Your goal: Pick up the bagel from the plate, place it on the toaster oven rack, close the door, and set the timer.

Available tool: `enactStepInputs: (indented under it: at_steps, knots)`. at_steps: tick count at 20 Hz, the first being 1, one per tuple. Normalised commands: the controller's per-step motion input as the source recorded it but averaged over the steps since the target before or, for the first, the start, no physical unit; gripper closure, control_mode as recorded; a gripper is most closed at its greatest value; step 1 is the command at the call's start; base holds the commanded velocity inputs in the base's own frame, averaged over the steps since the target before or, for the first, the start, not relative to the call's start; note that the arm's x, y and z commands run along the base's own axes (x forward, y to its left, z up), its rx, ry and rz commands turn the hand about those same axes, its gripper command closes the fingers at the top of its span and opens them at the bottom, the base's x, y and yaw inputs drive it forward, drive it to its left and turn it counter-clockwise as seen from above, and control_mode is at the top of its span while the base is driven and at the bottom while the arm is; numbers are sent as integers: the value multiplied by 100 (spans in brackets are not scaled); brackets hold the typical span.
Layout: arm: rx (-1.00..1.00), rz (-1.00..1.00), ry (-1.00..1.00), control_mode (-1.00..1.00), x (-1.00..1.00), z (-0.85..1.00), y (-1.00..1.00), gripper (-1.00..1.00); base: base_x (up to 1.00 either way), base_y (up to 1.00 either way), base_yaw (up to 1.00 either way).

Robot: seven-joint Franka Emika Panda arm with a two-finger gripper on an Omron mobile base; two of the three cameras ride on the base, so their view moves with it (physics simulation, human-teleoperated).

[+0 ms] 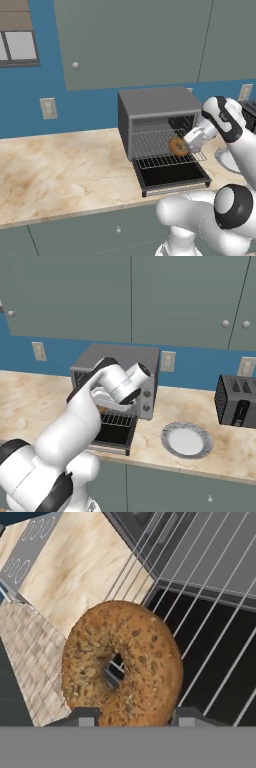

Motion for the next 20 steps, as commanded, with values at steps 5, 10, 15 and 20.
enactStepInputs:
  at_steps: [5, 10, 15, 20]
  knots:
    - [0, 0, 0, -100, 10, -2, 20, 100, 0, 0, 0]
    - [0, 0, 0, -100, 11, -15, 5, 100, 0, 0, 0]
    - [0, 0, 0, -100, 20, -22, 0, 100, 0, 0, 0]
    - [0, 0, 0, -100, 19, -19, 0, 100, 0, 0, 0]
